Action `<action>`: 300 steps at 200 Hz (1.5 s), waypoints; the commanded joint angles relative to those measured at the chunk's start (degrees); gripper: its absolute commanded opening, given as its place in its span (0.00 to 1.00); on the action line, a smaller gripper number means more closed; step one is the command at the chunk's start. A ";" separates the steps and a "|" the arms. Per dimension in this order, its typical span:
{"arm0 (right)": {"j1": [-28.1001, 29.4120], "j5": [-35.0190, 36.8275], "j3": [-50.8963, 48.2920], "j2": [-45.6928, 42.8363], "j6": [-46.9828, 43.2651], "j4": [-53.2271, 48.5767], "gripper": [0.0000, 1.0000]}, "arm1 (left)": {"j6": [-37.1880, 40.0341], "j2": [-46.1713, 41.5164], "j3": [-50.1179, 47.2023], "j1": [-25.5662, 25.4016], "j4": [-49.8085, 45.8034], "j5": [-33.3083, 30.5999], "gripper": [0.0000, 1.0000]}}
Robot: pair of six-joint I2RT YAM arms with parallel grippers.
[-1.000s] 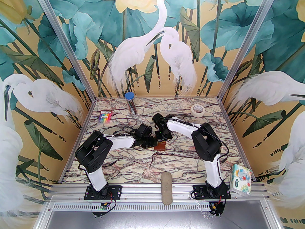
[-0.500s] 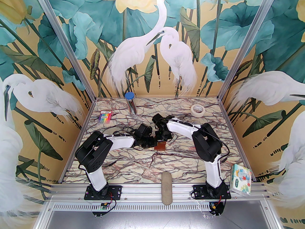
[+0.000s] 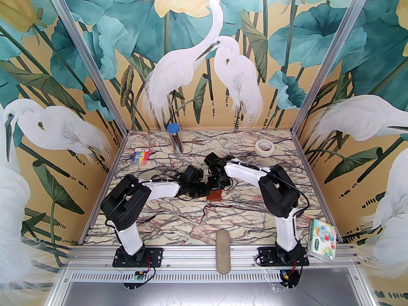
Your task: Put the credit cards into the card holder
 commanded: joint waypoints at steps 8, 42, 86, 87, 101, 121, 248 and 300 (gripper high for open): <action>0.49 3.47 -5.74 7.36 -2.71 -11.34 0.08 | 0.15 6.64 -1.47 -1.11 0.29 -1.84 0.26; 0.66 2.41 -5.72 8.35 -2.82 -10.62 0.08 | 0.11 7.05 -1.03 -1.11 0.07 -1.79 0.26; 0.41 2.69 -6.69 4.88 -0.81 -8.43 0.08 | 0.11 6.64 -1.41 -1.10 0.29 -1.90 0.25; 0.45 2.59 -6.72 4.73 -0.76 -8.33 0.08 | 0.11 6.62 -1.43 -1.09 0.29 -1.93 0.25; 0.07 2.93 -6.25 2.85 0.13 -7.68 0.10 | 0.11 6.60 -1.48 -1.14 0.40 -1.94 0.25; -1.11 3.37 -3.96 -0.07 0.84 -7.94 0.12 | 0.02 6.45 -1.54 -1.14 0.47 -1.98 0.25; -10.53 0.36 -6.29 -25.99 3.98 -0.89 0.42 | 3.71 -15.57 -1.64 -1.14 -6.18 -10.72 0.60; -15.25 18.22 -15.00 -42.72 1.13 6.81 0.66 | 14.48 -41.62 -7.22 1.79 -13.85 -40.84 0.99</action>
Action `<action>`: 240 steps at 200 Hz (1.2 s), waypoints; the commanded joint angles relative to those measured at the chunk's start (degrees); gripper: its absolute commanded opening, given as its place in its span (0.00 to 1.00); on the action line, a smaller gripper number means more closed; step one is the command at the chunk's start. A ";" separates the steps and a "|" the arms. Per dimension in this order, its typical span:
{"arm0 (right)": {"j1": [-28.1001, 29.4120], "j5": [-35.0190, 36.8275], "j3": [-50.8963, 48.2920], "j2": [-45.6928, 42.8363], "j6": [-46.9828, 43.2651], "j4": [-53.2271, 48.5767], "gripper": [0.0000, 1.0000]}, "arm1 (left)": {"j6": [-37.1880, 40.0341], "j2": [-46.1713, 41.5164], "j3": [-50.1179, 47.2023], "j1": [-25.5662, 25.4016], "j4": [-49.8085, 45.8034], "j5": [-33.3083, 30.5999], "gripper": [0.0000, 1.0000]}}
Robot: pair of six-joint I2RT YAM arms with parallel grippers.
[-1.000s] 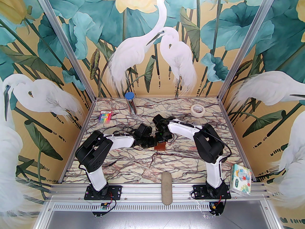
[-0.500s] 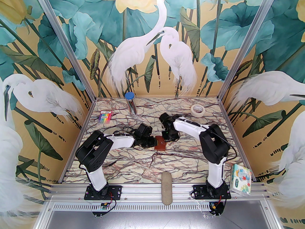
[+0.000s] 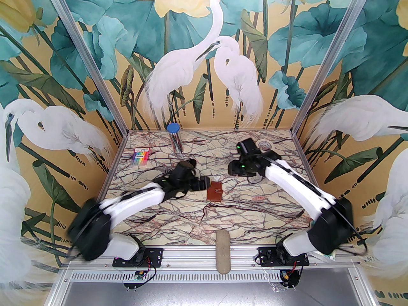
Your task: Put the credit cards into the card holder
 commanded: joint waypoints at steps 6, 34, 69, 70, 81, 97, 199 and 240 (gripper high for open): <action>-3.46 13.05 -5.36 -7.66 -1.44 6.64 0.67 | 8.33 -10.85 -5.71 3.19 -5.63 -23.66 0.99; -6.01 22.23 -21.46 -18.15 -8.35 24.86 0.78 | 20.42 -20.50 -17.69 9.67 7.86 -30.33 1.00; -12.51 28.70 -39.56 -27.65 -9.40 43.76 0.93 | 25.07 -23.45 -28.10 20.81 23.34 -24.95 0.99; -12.80 28.77 -39.93 -27.77 -9.30 44.02 0.93 | 25.14 -23.35 -28.09 21.15 23.48 -24.67 0.99; -15.73 28.84 -42.99 -28.70 -8.54 46.11 0.93 | 25.84 -21.93 -27.97 23.94 24.64 -22.60 0.99; -19.19 28.55 -46.46 -28.58 -9.68 49.42 0.93 | 28.90 -17.48 -30.04 27.12 31.35 -21.17 0.99; -29.36 13.63 -51.63 -3.10 -17.51 89.59 0.92 | 32.53 18.58 -27.86 37.53 68.22 -4.28 1.00; -26.60 11.04 -50.00 11.00 -22.15 102.90 0.89 | 32.97 18.37 -26.37 37.84 65.46 -1.97 1.00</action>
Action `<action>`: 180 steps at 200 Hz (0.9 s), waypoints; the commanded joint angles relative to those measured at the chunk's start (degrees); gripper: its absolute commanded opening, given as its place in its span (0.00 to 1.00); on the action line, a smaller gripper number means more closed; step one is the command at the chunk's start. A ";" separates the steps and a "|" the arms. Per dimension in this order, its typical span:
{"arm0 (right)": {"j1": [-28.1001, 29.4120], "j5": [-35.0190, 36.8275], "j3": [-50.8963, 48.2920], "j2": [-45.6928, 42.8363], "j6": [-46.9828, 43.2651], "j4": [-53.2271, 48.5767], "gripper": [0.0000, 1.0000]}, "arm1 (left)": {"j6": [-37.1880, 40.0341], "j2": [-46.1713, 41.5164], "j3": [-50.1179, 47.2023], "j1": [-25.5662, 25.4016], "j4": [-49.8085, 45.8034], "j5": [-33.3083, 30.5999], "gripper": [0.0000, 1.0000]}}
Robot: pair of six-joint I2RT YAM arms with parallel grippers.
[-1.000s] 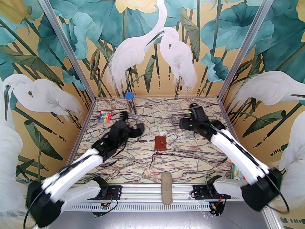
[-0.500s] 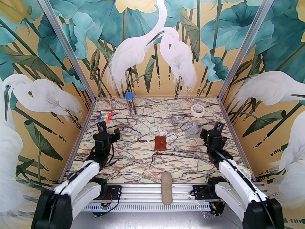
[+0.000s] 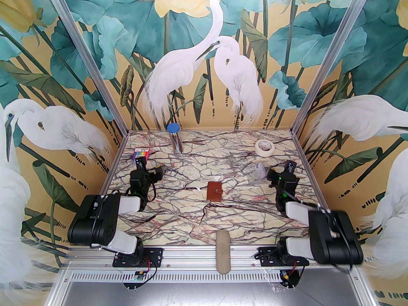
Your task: Put the credit cards into the card holder
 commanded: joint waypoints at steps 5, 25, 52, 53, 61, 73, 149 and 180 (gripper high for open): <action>2.55 -1.50 2.32 4.44 -4.40 8.84 0.90 | 1.32 0.47 0.56 0.53 5.75 3.32 0.99; 2.02 -2.92 2.93 4.11 -3.85 6.89 0.94 | 1.01 0.45 1.03 0.90 4.87 4.12 0.99; 1.68 -3.44 2.69 4.45 -3.87 7.83 0.99 | 0.86 0.09 0.70 1.00 4.86 4.14 0.99; 1.70 -3.45 2.72 4.40 -3.83 7.75 0.99 | 0.91 0.07 0.66 1.00 4.99 4.14 0.99; 1.72 -3.40 2.66 4.38 -3.89 7.87 0.99 | 1.13 0.02 0.22 0.91 6.01 3.82 0.99; 1.89 -3.22 2.59 4.26 -4.09 7.98 0.99 | 1.16 -0.02 -0.02 0.78 6.26 3.58 0.99; 1.98 -3.36 2.54 4.26 -4.06 8.01 0.99 | 1.30 -0.01 0.21 0.73 5.79 4.18 0.99; 1.96 -3.34 2.55 4.26 -4.00 7.92 0.99 | 1.22 -0.04 0.26 0.76 5.66 4.22 0.99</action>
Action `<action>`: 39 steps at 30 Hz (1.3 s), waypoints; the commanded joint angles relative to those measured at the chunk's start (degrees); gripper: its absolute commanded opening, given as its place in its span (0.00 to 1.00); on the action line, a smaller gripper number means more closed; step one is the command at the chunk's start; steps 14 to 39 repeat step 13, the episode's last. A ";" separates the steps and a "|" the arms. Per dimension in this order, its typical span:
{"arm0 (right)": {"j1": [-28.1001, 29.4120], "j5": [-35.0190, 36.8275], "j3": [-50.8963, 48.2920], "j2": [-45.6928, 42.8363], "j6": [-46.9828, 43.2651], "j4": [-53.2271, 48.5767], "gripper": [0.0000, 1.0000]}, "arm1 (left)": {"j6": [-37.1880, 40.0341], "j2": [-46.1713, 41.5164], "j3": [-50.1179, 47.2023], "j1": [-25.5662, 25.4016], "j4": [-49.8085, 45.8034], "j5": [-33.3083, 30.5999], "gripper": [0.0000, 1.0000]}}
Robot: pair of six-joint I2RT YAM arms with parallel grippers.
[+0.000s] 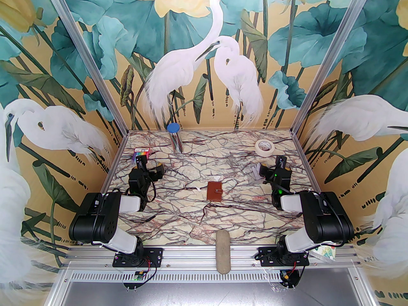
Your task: Put the credit cards into the card holder
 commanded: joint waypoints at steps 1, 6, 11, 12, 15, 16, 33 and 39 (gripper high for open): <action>0.07 -0.41 0.66 -0.42 -0.39 1.63 0.99 | 0.89 -0.02 0.14 0.22 1.18 1.07 0.99; -0.39 -2.15 1.40 -0.20 -0.49 0.28 0.99 | 0.85 0.06 0.26 0.21 0.99 1.12 0.99; -1.53 -8.07 1.93 -0.25 -1.37 -0.80 0.99 | 0.75 0.08 0.46 0.38 0.57 1.56 1.00; -1.50 -8.18 1.84 -0.26 -1.38 -0.53 0.99 | 0.76 0.06 0.35 0.41 0.70 1.57 0.99; -1.51 -8.21 1.73 -0.40 -1.46 -0.37 0.99 | 0.76 0.04 0.33 0.39 0.79 1.53 0.99; -1.51 -8.21 1.73 -0.40 -1.46 -0.37 0.99 | 0.76 0.04 0.33 0.39 0.79 1.53 0.99; -1.51 -8.21 1.73 -0.40 -1.46 -0.37 0.99 | 0.76 0.04 0.33 0.39 0.79 1.53 0.99; -1.51 -8.21 1.73 -0.40 -1.46 -0.37 0.99 | 0.76 0.04 0.33 0.39 0.79 1.53 0.99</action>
